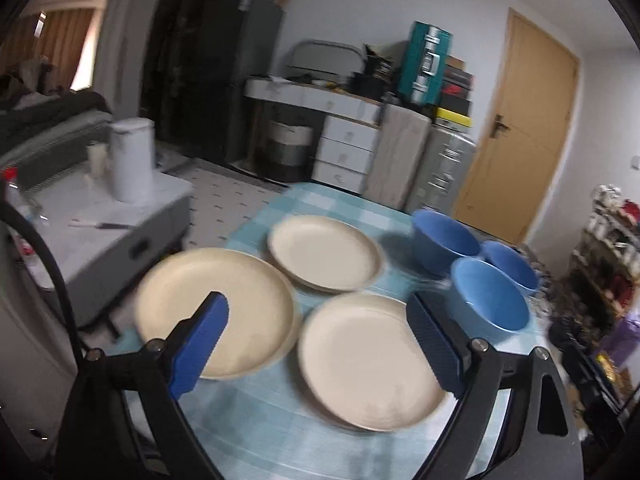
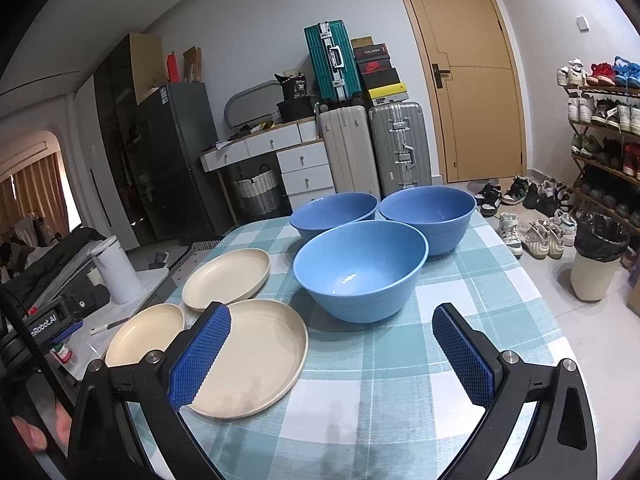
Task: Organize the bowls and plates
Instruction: 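Move both grippers toward the cream plates on the table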
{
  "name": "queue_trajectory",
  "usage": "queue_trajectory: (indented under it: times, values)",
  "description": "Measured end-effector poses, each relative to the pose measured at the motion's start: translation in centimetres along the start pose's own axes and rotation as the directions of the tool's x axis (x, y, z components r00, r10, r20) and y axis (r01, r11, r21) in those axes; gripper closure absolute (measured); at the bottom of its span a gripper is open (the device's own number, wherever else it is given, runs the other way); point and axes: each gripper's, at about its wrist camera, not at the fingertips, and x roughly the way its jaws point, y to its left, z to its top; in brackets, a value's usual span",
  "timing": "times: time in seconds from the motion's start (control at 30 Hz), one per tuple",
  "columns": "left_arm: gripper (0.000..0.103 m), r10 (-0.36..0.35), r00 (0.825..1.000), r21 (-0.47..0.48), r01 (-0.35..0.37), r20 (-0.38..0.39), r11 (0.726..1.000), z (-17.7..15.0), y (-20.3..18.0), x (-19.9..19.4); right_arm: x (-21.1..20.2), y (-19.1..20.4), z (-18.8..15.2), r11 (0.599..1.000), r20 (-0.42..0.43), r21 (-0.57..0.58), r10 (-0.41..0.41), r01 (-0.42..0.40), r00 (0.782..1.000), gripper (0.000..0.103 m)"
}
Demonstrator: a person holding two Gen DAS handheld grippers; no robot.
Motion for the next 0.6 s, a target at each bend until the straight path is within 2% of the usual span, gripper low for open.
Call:
queue_trajectory:
  times: [0.07, 0.17, 0.27, 0.33, 0.47, 0.6]
  values:
    - [0.011, 0.085, 0.996, 0.025, -0.086, 0.026, 0.996, 0.7, 0.3, -0.5, 0.2, 0.4, -0.1, 1.0, 0.001, -0.007, 0.014, -0.014, 1.0, 0.0]
    - [0.001, 0.19, 0.977, 0.099, -0.2, 0.099, 0.975, 0.9, 0.6, -1.0, 0.3, 1.3, -0.2, 0.999, 0.003, -0.036, 0.033, -0.033, 0.999, 0.0]
    - [0.0, 0.191, 0.967, 0.135, -0.214, 0.168, 0.967, 0.7, 1.2, -1.7, 0.6, 2.1, -0.3, 0.997, -0.004, -0.06, 0.056, -0.056, 0.998, 0.0]
    - [0.0, 0.159, 0.967, 0.105, -0.182, 0.199, 0.978, 0.8, 2.2, -2.3, 0.9, 2.6, -0.5, 0.994, -0.01, -0.069, 0.08, -0.081, 0.997, 0.0]
    - [0.0, 0.137, 0.98, 0.021, -0.142, 0.142, 0.99, 2.3, 5.2, -2.0, 1.1, 3.8, -0.7, 0.988, -0.02, -0.089, 0.124, -0.125, 0.992, 0.0]
    - [0.0, 0.153, 0.984, 0.015, -0.155, 0.094, 0.988, 2.9, 7.6, -1.5, 0.6, 5.4, -0.7, 0.979, -0.014, -0.115, 0.167, -0.167, 0.986, 0.0]
